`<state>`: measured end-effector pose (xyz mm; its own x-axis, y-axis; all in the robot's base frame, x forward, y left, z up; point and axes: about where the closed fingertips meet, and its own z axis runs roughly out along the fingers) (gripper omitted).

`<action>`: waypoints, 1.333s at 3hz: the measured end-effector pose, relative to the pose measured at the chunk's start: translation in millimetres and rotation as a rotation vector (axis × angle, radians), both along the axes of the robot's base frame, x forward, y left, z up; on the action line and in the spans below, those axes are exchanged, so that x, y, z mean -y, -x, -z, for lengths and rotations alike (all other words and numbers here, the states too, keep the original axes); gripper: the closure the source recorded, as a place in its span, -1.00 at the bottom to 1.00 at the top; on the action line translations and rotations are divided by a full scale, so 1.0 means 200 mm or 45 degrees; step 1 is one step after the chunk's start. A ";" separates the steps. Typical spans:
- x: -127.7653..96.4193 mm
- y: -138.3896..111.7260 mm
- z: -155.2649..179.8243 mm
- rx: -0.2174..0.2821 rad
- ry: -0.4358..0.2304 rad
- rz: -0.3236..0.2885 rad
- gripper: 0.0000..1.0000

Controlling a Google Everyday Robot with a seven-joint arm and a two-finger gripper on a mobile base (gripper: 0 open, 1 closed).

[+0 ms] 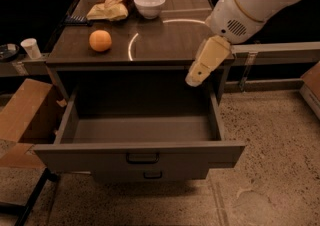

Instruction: Place orange into top drawer

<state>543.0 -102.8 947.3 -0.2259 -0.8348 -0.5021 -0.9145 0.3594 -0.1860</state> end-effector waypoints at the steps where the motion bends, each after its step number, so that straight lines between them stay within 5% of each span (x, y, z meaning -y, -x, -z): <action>1: -0.19 -0.22 0.03 0.049 -0.034 -0.033 -1.00; 3: -0.61 -0.65 0.11 0.126 -0.158 -0.156 -1.00; 4: -0.85 -0.85 0.24 0.097 -0.270 -0.196 -1.00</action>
Offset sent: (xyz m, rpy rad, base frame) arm 0.1546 0.1453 -0.0214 0.1447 -0.1257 0.1549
